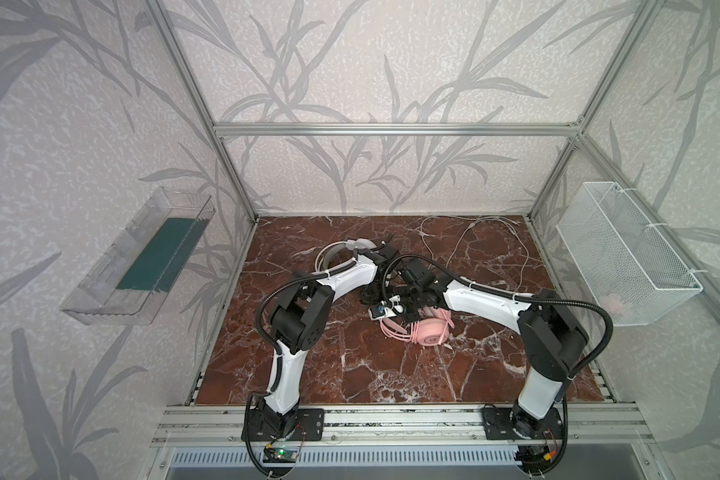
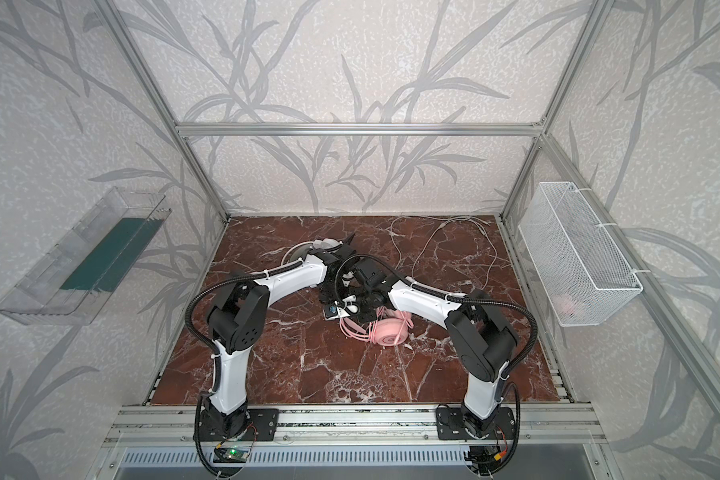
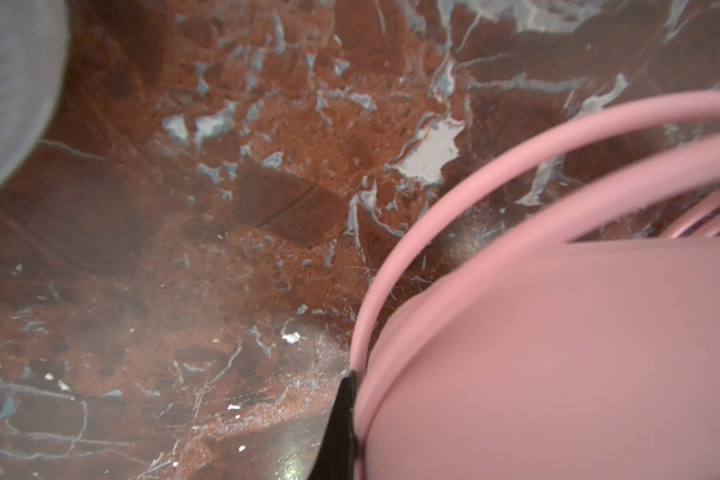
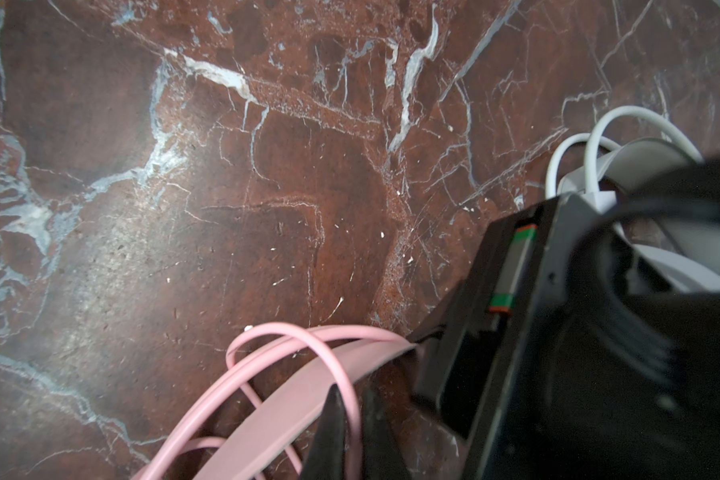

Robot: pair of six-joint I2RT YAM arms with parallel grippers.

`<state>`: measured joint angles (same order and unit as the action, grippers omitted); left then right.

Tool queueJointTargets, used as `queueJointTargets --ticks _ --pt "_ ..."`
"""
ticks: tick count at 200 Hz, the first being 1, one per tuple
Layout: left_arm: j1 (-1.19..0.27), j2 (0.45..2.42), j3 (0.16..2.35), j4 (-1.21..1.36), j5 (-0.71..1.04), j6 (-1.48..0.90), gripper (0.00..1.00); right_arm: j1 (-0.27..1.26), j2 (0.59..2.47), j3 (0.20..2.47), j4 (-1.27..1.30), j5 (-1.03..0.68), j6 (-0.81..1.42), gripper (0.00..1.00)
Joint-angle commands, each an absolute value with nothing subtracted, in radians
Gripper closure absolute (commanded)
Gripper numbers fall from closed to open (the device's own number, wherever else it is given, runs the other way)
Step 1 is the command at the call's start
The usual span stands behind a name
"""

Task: Wrap the headphones

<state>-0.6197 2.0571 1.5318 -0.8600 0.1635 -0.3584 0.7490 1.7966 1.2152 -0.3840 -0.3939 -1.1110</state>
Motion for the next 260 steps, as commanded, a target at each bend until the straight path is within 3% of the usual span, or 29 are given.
queueJointTargets --ticks 1,69,109,214,253,260 --pt "-0.627 2.055 1.536 -0.873 0.202 -0.357 1.0 0.742 1.784 1.207 -0.46 -0.357 -1.123 0.97" --pt "-0.626 2.066 1.548 -0.886 0.2 -0.351 1.0 0.685 1.783 1.243 -0.647 -0.263 -1.145 0.96" --pt "-0.625 2.058 1.532 -0.894 0.188 -0.354 1.0 0.68 1.776 1.25 -0.693 -0.223 -1.142 0.89" --pt "-0.618 2.061 1.536 -0.9 0.192 -0.354 1.0 0.68 1.728 1.229 -0.65 -0.248 -1.082 0.58" --pt "-0.614 2.064 1.537 -0.901 0.195 -0.358 1.0 0.68 1.654 1.208 -0.598 -0.288 -1.072 0.43" --pt "-0.611 2.065 1.536 -0.902 0.196 -0.359 1.0 0.68 1.641 1.206 -0.591 -0.298 -1.069 0.34"
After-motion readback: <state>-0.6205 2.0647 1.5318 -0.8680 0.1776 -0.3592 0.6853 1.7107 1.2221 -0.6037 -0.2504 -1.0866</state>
